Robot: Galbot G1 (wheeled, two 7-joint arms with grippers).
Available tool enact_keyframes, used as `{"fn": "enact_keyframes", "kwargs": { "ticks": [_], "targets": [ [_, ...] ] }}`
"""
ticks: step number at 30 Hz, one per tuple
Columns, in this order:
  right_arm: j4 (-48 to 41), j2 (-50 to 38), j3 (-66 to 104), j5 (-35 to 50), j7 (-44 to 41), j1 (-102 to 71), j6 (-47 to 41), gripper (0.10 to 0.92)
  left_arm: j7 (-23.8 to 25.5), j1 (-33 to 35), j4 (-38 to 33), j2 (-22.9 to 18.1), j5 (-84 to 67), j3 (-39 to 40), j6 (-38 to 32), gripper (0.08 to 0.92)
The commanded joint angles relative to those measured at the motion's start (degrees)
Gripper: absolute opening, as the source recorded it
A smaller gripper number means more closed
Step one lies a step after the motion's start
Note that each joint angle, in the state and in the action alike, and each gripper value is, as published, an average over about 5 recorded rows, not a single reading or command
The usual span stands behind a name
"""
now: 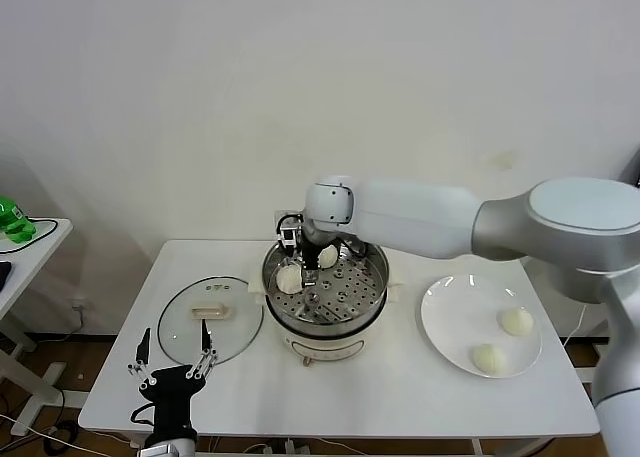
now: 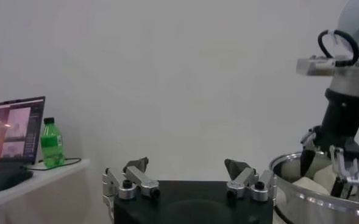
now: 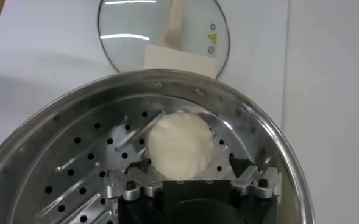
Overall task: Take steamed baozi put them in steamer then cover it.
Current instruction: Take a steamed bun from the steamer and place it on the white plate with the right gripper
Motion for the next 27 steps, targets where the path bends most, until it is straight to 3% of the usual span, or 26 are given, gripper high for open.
{"fn": "enact_keyframes", "kwargs": {
  "ticks": [1,7,19,27],
  "targets": [
    [8.8,-8.5,-0.2,-0.3,0.1,6.1,-0.2,0.823,0.0,0.1,0.2,0.1,0.0,0.1,0.1,0.823],
    [13.5,-19.7,-0.1,-7.4,-4.7,13.9,5.5,0.823,0.0,0.8,0.7,0.7,-0.2,-0.1,0.0,0.823],
    [18.7,-44.6,-1.0,-33.5,-20.6,11.7,28.2,0.823,0.0,2.5,0.6,1.1,0.9,0.6,-0.2,0.823],
    [23.5,-56.4,7.5,-41.0,-19.6,-5.8,28.3,0.823,0.0,3.9,0.8,0.6,2.6,1.6,-1.1,0.823]
  ]
}}
